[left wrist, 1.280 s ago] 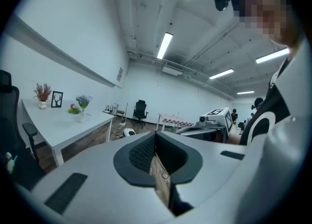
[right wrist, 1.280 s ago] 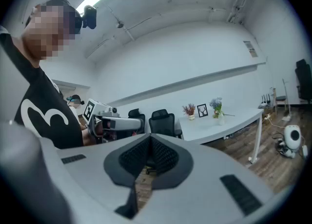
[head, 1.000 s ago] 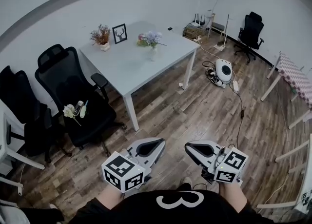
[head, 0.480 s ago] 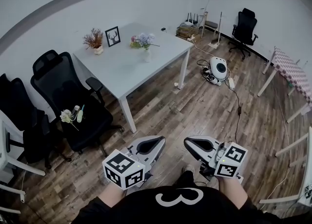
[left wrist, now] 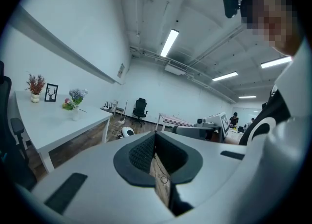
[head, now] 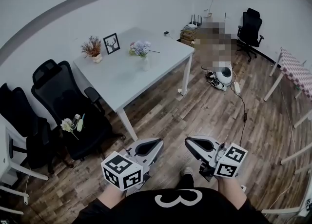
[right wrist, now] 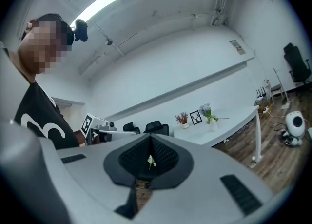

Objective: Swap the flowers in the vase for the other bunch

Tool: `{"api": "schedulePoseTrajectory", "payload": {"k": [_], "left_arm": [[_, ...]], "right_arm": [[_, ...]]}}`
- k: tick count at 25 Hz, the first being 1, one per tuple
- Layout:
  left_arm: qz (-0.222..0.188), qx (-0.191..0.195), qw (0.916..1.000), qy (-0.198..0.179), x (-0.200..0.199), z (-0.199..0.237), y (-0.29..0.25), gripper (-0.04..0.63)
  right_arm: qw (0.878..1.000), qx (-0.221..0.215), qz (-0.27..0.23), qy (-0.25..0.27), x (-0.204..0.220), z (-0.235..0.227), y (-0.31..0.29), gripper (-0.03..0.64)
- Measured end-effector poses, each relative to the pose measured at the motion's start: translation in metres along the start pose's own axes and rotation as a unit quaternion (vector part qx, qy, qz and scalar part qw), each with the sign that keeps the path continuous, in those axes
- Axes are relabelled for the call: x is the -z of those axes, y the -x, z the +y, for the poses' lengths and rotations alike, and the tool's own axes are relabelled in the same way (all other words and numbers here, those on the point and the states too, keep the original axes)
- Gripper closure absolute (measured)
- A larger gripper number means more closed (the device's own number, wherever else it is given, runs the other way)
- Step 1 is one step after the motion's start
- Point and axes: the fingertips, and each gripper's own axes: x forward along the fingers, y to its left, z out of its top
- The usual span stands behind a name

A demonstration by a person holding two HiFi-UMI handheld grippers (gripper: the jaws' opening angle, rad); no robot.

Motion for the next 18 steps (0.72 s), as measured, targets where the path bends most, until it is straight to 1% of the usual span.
{"api": "schedulePoseTrajectory", "payload": {"k": [5, 9, 15, 18], "left_arm": [[0.009, -0.011, 0.9998, 0.012, -0.016, 0.021, -0.065, 0.586], [0.026, -0.026, 0.9993, 0.009, -0.03, 0.035, -0.126, 0.586], [0.011, -0.022, 0.9996, 0.013, -0.064, 0.05, -0.209, 0.586], [-0.001, -0.021, 0.9997, 0.013, -0.076, 0.053, -0.242, 0.586]], "right_arm": [[1.0, -0.01, 0.004, -0.011, -0.021, -0.069, 0.001, 0.607], [1.0, -0.017, -0.002, -0.018, -0.047, -0.128, 0.008, 0.607], [1.0, -0.027, -0.005, -0.016, -0.084, -0.206, 0.019, 0.607], [0.999, -0.03, -0.005, -0.011, -0.096, -0.238, 0.027, 0.607]]}}
